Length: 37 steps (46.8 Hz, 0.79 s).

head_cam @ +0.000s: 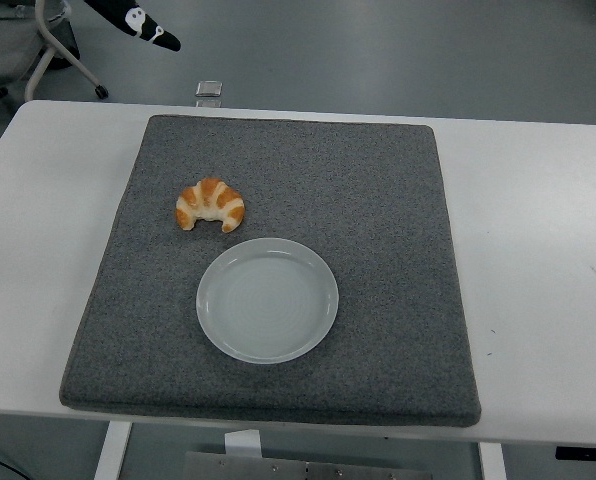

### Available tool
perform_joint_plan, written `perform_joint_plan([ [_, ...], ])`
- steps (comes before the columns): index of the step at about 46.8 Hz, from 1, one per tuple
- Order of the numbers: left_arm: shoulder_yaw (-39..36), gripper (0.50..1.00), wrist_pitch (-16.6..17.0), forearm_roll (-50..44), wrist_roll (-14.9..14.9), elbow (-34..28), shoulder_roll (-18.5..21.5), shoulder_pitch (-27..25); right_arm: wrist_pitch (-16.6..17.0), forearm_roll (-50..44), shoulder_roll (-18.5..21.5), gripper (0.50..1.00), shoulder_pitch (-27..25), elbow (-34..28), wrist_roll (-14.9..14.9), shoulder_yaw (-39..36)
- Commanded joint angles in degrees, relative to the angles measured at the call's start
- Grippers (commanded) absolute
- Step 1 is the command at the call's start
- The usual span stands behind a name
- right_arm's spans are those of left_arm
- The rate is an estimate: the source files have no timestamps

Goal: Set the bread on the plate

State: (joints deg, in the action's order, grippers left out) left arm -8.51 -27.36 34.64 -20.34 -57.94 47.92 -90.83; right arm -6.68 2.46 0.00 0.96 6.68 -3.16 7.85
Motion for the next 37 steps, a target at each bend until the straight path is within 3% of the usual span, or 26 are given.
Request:
perform_joint_plan([
  [1,-0.2,0.988,3.2,3.9,0.0,-3.2,0.9,3.5,0.0,0.0,0.0,0.93,0.0,0.0,0.0,0.0],
  [12,0.7,0.99,16.1,11.9,-0.2,-4.5,-0.5,14.1,0.0,0.0,0.0,0.93,0.0,0.0,0.0,0.0],
  [24,0.6,0.99,22.6,12.0,-0.4,-3.5,-7.5,20.6,0.0,0.0,0.0,0.93,0.0,0.0,0.0,0.1],
  [37,0.7,0.988,27.2,12.1,-2.2,2.5,-13.3,25.3,0.0,0.0,0.0,0.93,0.0,0.0,0.0,0.0],
])
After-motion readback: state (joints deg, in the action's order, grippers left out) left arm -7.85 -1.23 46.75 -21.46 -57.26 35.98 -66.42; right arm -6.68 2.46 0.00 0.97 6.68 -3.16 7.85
